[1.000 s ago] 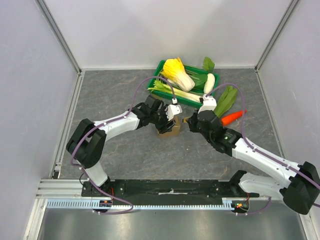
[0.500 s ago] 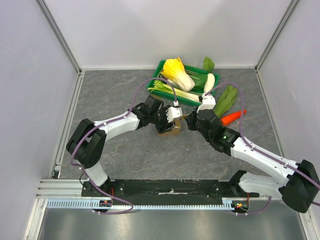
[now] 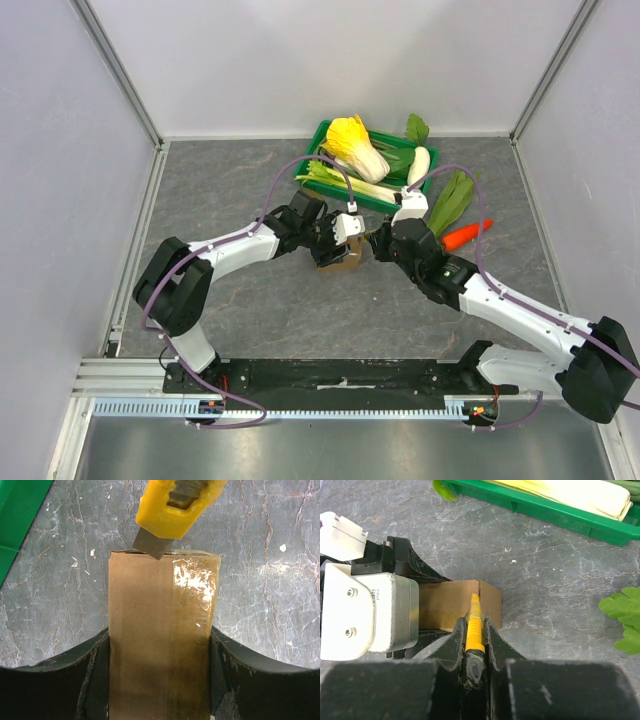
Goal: Unpack the express box
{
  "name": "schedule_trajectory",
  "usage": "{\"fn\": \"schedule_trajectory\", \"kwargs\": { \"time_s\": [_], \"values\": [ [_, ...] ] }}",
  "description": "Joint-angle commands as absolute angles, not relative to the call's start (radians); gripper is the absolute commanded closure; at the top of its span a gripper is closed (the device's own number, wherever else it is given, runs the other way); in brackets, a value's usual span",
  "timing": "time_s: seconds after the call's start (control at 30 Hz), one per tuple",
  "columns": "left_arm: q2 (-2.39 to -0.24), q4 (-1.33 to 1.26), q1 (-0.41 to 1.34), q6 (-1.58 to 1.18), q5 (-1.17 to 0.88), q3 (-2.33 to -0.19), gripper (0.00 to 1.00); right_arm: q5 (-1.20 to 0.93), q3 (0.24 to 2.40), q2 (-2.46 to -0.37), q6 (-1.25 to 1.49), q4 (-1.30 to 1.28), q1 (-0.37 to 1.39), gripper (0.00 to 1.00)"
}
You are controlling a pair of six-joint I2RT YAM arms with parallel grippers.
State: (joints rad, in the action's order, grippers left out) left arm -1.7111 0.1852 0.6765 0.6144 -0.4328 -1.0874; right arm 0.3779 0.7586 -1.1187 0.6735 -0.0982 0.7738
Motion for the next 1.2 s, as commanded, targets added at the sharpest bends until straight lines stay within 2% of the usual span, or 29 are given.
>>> {"fn": "schedule_trajectory", "kwargs": {
  "time_s": [0.0, 0.43, 1.17],
  "values": [
    [-1.764, 0.253, 0.673, 0.658, -0.399, -1.086, 0.60, 0.385, 0.752, -1.117, 0.690, -0.103, 0.769, 1.00],
    [-1.781, 0.262, 0.673, 0.653, -0.391, -1.088, 0.62, 0.414, 0.744, -1.057, 0.675, -0.120, 0.770, 1.00],
    [-1.796, 0.282, 0.673, 0.660, -0.388, -1.098, 0.65, 0.405, 0.761, -1.109, 0.675, -0.068, 0.770, 1.00]
  ]
}}
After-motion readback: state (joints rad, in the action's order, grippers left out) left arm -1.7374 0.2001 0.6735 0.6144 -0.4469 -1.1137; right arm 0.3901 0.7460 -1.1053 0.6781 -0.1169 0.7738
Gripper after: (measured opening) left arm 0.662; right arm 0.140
